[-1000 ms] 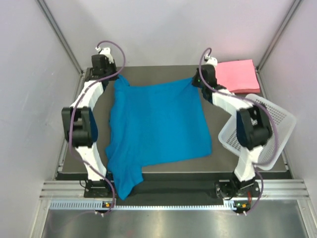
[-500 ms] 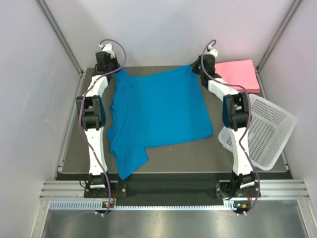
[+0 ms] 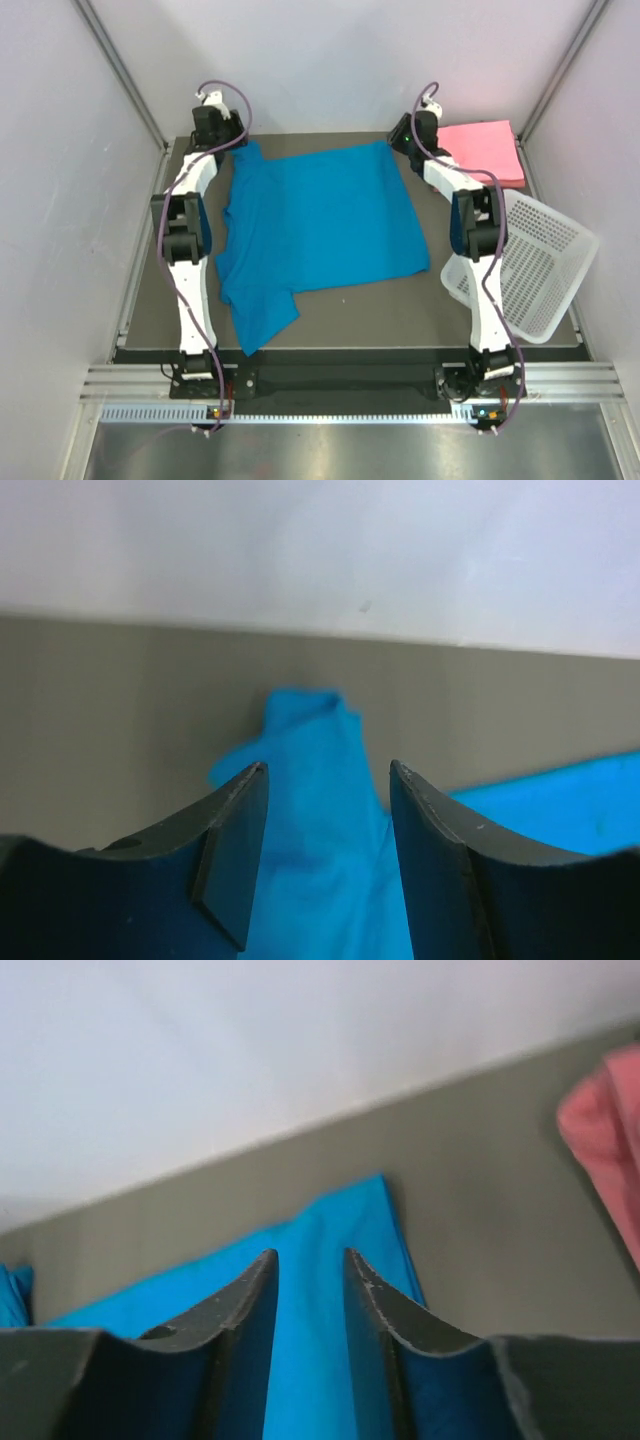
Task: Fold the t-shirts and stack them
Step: Flatten the tshirt out
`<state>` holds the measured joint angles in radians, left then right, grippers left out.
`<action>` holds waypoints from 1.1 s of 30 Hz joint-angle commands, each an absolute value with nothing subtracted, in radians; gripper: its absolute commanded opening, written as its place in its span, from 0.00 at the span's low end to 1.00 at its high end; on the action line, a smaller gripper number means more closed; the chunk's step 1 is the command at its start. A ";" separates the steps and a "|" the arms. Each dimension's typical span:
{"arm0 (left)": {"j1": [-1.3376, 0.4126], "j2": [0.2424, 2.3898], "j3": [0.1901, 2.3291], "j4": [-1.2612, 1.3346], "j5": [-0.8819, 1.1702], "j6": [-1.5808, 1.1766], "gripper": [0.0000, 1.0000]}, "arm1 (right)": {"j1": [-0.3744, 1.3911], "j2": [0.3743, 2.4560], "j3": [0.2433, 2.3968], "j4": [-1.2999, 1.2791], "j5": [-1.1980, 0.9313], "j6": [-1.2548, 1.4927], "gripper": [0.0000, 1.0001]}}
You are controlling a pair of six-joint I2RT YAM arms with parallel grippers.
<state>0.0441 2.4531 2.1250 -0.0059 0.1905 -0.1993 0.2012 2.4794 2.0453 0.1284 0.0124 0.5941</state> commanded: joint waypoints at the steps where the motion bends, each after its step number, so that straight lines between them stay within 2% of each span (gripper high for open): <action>1: 0.048 2.186 1.987 -0.110 0.067 -0.199 0.57 | 0.195 2.258 1.982 0.008 -0.021 0.545 0.34; 4: 0.051 2.013 1.840 -0.266 -0.055 -0.230 0.55 | 0.213 2.122 1.918 -0.214 -0.011 0.477 0.36; 7: 0.078 1.939 1.676 -0.325 -0.080 -0.267 0.55 | 0.222 2.054 1.841 -0.342 -0.037 0.453 0.33; 11: 0.155 1.859 1.496 -0.348 0.102 -0.314 0.53 | 0.258 1.947 1.682 -0.454 -0.029 0.391 0.28; 13: 0.179 1.839 1.442 -0.392 0.123 -0.307 0.51 | 0.282 1.885 1.586 -0.469 -0.009 0.364 0.25; 23: 0.190 1.831 1.324 -0.378 0.247 -0.247 0.47 | 0.350 1.727 1.269 -0.463 0.034 0.340 0.23; 33: 0.192 1.934 1.367 -0.374 0.219 -0.232 0.43 | 0.364 1.759 1.246 -0.426 0.055 0.334 0.20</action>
